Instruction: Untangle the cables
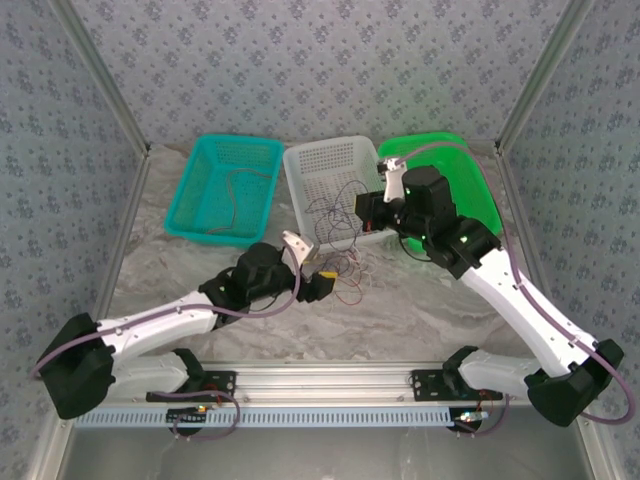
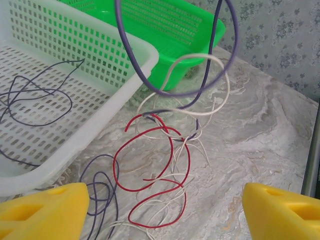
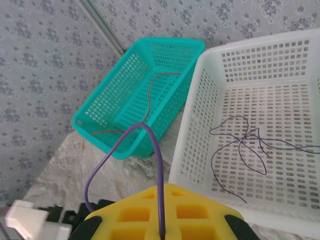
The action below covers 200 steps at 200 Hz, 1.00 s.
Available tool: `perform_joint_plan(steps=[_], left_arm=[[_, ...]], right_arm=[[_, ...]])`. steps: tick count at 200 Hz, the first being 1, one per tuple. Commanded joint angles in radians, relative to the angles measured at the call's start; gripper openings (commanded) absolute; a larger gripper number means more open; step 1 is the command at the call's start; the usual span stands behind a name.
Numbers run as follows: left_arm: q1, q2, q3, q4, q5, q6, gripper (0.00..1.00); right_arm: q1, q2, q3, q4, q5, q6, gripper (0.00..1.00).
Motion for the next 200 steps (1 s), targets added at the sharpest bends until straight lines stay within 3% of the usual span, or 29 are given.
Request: perform_joint_plan(steps=[1, 82, 121, 163, 200], left_arm=[[-0.016, 0.033, -0.002, 0.168, 0.031, 0.017, 0.82], [-0.09, 0.236, 0.106, 0.45, -0.097, 0.055, 0.86], [-0.099, 0.271, 0.141, 0.503, -0.179, 0.071, 0.86], [-0.1, 0.302, 0.189, 0.548, -0.175, 0.082, 0.87], [-0.102, 0.371, 0.264, 0.522, -0.187, 0.077, 0.78]], right_arm=[[-0.013, -0.027, 0.054, 0.034, -0.012, 0.051, 0.0], [-0.015, -0.034, 0.041, 0.062, -0.04, 0.1, 0.0], [-0.013, -0.035, 0.03, 0.07, -0.044, 0.114, 0.0], [-0.012, -0.022, 0.023, 0.1, -0.071, 0.136, 0.0], [-0.005, -0.027, 0.026, 0.106, -0.077, 0.143, 0.0]])
